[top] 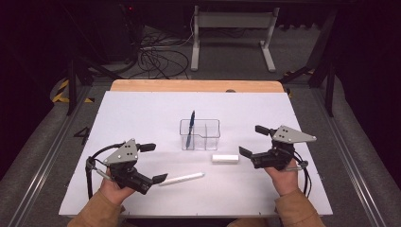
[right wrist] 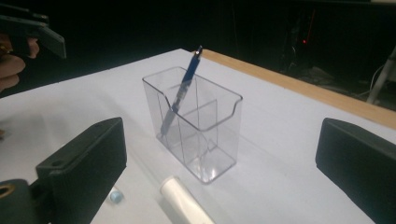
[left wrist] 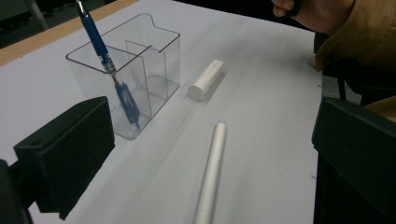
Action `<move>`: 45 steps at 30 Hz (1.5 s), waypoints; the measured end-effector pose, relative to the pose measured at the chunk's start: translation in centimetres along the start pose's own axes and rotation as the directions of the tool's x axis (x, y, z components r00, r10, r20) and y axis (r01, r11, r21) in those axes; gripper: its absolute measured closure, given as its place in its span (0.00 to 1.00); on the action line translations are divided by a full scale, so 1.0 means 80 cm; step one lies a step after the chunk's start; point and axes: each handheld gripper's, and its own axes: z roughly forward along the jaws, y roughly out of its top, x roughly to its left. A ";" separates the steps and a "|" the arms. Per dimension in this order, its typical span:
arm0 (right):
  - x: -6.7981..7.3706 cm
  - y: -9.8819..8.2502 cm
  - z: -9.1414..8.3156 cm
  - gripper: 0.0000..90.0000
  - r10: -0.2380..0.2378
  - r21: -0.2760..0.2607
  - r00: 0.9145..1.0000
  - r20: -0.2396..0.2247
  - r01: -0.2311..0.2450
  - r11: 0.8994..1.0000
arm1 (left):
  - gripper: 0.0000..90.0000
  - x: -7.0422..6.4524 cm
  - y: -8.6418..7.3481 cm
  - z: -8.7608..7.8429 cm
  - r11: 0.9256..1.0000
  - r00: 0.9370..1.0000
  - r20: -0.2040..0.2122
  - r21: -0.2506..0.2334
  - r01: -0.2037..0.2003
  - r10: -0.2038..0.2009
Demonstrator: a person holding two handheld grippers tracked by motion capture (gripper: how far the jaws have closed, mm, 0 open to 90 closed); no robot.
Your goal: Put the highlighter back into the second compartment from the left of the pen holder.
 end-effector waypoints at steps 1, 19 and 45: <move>-0.001 -0.004 -0.001 0.01 0.003 0.007 1.000 0.003 -0.003 1.000 | 0.00 0.000 0.000 0.000 1.000 1.000 0.001 0.000 0.002 -0.002; -0.007 -0.037 -0.007 0.00 -0.004 0.037 1.000 0.004 0.004 0.999 | 0.05 -0.006 0.004 0.008 0.998 1.000 -0.013 0.067 -0.017 0.018; 0.000 -0.035 -0.005 0.02 -0.018 0.029 0.999 -0.028 0.019 0.999 | 0.23 -0.012 0.021 0.058 0.951 0.999 -0.014 0.309 -0.028 0.034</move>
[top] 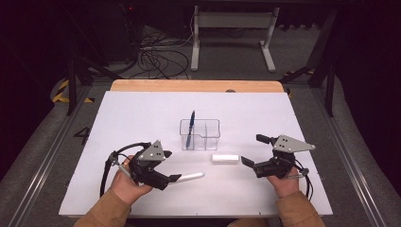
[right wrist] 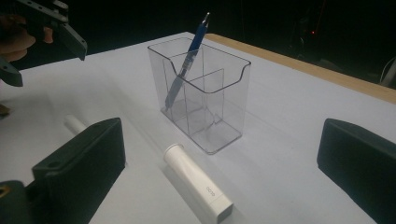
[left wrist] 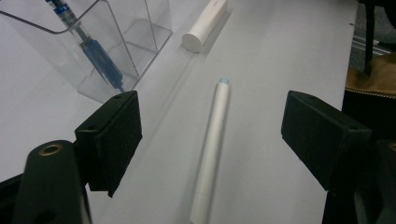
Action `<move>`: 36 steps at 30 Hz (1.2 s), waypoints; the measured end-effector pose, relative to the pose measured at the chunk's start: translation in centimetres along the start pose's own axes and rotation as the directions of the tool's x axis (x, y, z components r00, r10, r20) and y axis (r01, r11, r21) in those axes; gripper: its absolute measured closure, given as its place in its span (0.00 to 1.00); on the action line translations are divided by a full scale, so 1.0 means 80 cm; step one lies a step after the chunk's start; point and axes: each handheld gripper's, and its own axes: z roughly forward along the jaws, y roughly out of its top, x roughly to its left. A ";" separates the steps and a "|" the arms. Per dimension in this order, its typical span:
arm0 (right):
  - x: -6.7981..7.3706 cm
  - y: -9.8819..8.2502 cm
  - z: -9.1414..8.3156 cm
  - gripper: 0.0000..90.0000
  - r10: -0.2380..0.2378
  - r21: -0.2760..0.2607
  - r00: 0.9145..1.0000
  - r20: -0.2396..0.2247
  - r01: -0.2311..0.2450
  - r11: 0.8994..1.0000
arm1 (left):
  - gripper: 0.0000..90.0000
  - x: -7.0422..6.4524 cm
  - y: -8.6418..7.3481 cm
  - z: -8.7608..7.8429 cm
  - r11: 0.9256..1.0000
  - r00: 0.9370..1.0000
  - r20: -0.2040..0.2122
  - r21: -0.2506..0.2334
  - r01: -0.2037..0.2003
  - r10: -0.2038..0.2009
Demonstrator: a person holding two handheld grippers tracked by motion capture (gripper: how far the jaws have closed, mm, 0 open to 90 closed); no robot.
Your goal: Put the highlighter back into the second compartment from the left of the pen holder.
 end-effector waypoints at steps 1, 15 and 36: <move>0.000 0.000 0.000 0.02 -0.002 0.000 1.000 0.000 0.002 1.000 | 0.24 0.000 0.001 0.002 1.000 1.000 0.001 0.004 0.002 -0.002; 0.001 -0.001 0.003 0.02 -0.002 0.007 1.000 -0.010 0.002 1.000 | 0.26 -0.002 0.011 0.030 0.995 1.000 0.011 0.095 0.023 -0.025; 0.000 -0.001 0.004 0.02 0.006 0.015 1.000 -0.025 -0.005 1.000 | 0.38 0.001 0.011 0.060 0.971 1.000 0.023 0.240 0.002 -0.008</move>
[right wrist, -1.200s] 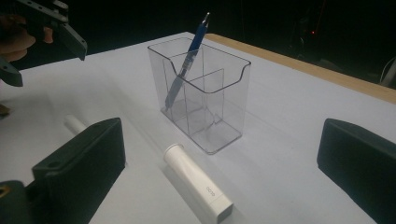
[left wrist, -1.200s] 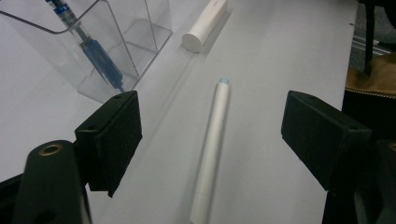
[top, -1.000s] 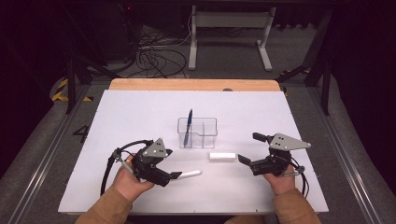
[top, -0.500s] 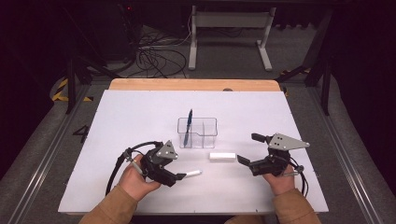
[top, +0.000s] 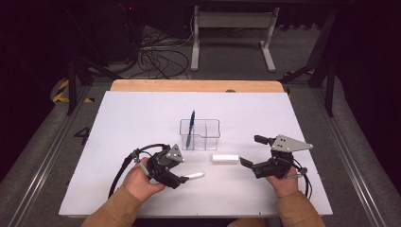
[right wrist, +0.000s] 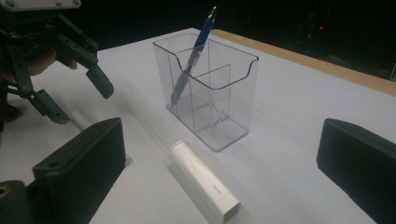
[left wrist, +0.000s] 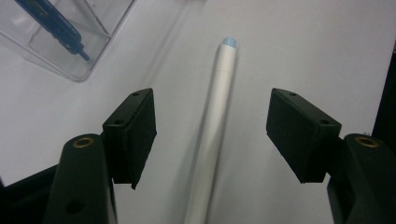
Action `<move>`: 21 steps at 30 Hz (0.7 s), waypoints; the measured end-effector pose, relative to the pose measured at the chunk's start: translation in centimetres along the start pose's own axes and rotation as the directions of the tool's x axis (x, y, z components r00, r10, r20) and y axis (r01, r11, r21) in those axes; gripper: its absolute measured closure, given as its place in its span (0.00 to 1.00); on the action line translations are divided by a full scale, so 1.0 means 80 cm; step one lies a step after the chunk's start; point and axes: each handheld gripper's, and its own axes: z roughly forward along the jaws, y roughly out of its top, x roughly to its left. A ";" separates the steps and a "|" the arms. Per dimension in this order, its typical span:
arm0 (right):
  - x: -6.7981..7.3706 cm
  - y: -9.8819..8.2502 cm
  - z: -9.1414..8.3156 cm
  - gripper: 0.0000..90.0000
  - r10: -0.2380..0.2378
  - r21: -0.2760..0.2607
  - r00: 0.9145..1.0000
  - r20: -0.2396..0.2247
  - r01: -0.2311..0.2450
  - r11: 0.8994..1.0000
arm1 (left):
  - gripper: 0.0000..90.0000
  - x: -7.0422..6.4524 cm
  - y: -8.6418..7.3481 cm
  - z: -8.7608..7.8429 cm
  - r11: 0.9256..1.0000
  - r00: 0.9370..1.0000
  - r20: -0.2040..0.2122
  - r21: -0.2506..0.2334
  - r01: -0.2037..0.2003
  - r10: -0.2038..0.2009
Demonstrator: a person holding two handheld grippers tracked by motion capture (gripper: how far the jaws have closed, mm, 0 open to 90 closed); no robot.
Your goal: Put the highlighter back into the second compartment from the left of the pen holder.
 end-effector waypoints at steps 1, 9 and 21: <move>0.000 0.000 0.000 0.02 0.000 0.000 1.000 -0.001 0.000 1.000 | 0.39 0.000 0.000 0.001 1.000 1.000 0.001 -0.001 -0.001 0.001; -0.001 -0.001 0.001 0.02 0.003 0.005 1.000 -0.004 -0.003 1.000 | 0.45 0.001 0.001 0.008 1.000 1.000 0.004 0.027 -0.013 0.013; -0.001 -0.001 0.001 0.02 0.005 0.009 1.000 -0.003 -0.005 1.000 | 0.62 -0.002 0.002 0.021 0.995 0.998 0.024 0.079 -0.061 0.059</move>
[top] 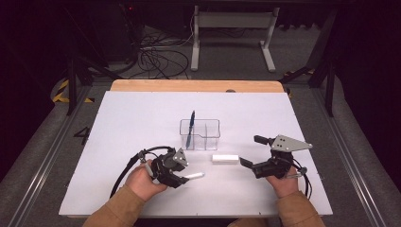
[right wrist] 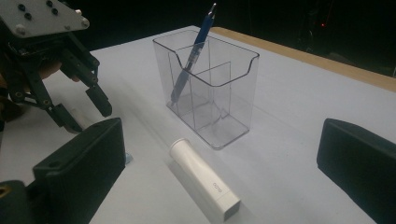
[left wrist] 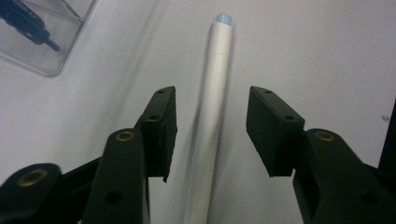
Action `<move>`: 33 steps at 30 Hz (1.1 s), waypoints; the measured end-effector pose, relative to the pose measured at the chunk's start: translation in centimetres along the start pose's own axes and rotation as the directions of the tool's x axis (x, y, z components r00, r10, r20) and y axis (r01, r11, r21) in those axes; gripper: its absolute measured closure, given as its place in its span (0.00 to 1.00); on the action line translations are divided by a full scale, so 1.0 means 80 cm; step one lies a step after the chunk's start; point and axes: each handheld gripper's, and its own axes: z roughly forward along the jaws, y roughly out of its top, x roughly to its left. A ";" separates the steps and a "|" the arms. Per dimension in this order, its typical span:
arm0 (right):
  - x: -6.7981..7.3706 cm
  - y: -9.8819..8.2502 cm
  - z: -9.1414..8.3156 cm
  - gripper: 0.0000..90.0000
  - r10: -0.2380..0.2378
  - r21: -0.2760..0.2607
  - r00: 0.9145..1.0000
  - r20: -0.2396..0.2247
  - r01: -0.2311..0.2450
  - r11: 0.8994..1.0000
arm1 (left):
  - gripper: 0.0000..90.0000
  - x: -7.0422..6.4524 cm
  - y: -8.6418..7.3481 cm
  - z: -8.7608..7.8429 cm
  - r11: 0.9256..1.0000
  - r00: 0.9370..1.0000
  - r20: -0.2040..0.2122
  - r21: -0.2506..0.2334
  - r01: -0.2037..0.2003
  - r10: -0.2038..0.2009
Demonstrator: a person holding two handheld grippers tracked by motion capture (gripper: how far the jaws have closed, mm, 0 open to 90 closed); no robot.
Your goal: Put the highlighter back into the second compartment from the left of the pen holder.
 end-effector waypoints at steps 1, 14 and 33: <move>0.000 0.000 0.000 0.02 -0.001 0.001 1.000 -0.001 0.001 1.000 | 0.63 0.000 0.001 0.001 1.000 1.000 0.002 0.004 -0.009 0.009; 0.001 -0.001 0.001 0.02 -0.001 0.005 1.000 -0.005 0.002 1.000 | 0.80 -0.002 0.007 0.016 0.997 0.999 0.000 0.061 -0.048 0.048; 0.001 -0.001 0.002 0.02 -0.004 0.007 1.000 -0.011 0.004 1.000 | 0.87 -0.001 0.012 0.023 0.992 0.998 0.005 0.103 -0.067 0.067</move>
